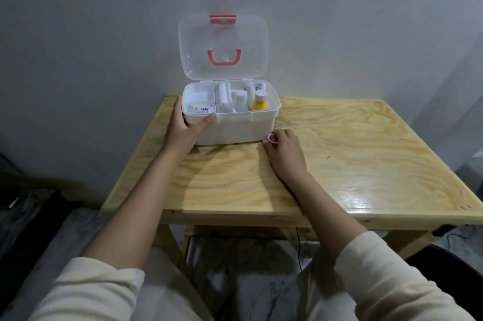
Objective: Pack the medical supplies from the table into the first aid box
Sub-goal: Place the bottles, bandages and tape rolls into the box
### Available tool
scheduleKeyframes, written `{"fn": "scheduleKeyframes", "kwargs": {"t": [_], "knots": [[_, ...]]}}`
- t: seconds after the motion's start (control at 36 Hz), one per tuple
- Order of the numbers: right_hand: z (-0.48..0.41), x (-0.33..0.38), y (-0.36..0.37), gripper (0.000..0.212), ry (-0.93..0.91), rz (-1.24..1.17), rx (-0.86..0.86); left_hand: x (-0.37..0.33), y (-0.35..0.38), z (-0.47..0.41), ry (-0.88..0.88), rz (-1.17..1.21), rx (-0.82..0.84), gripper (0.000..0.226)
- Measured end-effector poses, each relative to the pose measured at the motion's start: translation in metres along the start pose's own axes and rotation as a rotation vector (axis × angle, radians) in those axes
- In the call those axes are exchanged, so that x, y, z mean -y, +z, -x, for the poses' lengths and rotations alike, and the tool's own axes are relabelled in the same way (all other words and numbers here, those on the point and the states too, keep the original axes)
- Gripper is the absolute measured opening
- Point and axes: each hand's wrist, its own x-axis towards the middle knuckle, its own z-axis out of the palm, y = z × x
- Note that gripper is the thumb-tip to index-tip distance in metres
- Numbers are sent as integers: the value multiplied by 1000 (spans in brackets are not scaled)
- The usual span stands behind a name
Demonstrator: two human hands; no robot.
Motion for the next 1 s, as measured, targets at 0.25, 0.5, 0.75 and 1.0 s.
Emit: {"fn": "scheduleKeyframes", "kwargs": {"t": [0.25,0.5,0.75,1.0], "knots": [[0,-12,-13,23,-33,-56,71,-8,-2,6,-16,15,8,90],[-3,-18,-28,15,67,-180,-86,-9,-4,6,-17,8,17,94],[-44,36,-73,22,-49,-292,-222,-8,-7,3,-26,30,29,95],[-79,141,-46,34,-349,-266,44,-4,-11,-7,-23,-11,50,54]]}}
